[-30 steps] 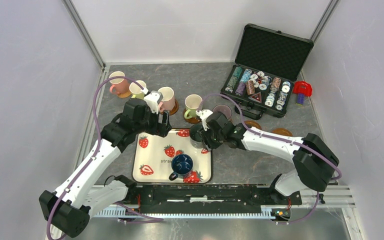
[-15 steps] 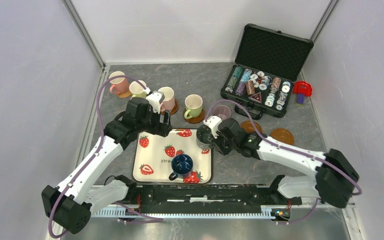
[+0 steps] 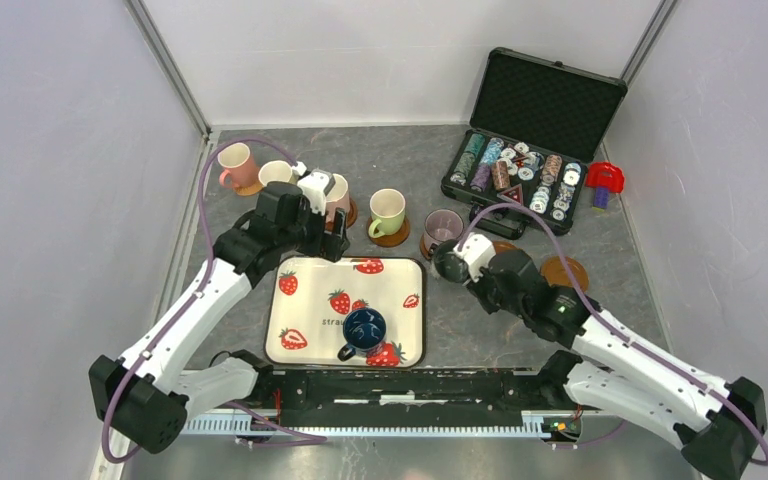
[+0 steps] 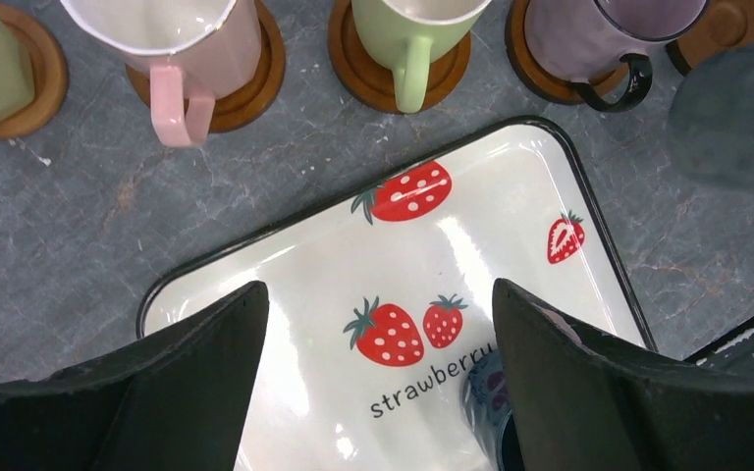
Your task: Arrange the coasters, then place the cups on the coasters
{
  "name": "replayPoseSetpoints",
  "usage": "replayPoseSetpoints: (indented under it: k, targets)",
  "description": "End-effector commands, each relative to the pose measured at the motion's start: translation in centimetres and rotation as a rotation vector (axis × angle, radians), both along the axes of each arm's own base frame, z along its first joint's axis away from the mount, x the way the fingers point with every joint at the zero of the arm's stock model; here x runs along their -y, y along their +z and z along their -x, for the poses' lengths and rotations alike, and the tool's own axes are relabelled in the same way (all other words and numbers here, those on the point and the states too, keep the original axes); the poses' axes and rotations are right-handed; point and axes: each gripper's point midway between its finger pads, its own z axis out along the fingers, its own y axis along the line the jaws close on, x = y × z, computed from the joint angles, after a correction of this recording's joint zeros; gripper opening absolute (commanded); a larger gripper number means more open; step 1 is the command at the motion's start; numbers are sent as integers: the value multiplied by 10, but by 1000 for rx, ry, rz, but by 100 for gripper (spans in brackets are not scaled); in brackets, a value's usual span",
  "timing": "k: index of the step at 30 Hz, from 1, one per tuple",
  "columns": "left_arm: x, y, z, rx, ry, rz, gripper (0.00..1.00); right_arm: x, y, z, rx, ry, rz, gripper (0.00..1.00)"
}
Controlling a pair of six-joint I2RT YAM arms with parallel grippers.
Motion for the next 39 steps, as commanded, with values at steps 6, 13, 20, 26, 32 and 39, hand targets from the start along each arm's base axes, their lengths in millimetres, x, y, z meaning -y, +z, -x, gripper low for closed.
replayPoseSetpoints:
  k: [6, 13, 20, 26, 32, 39]
  targets:
    - [10, 37, -27, 121, -47, 4, 91, 56, 45, -45, 56, -375, -136, 0]
    - [9, 42, -37, 141, -41, -21, 91, 92, 15, -65, -86, -676, -193, 0]
    - [3, 44, -39, 152, -49, -57, 92, 90, -8, -73, -131, -747, -222, 0]
    - [3, 41, -40, 142, -50, -68, 92, 93, -22, -69, -153, -779, -221, 0]
    - [6, 42, -44, 134, -42, -55, 92, 98, -30, -68, -148, -807, -203, 0]
    - [5, 41, -43, 131, -39, -59, 93, 103, -37, -69, -132, -824, -193, 0]
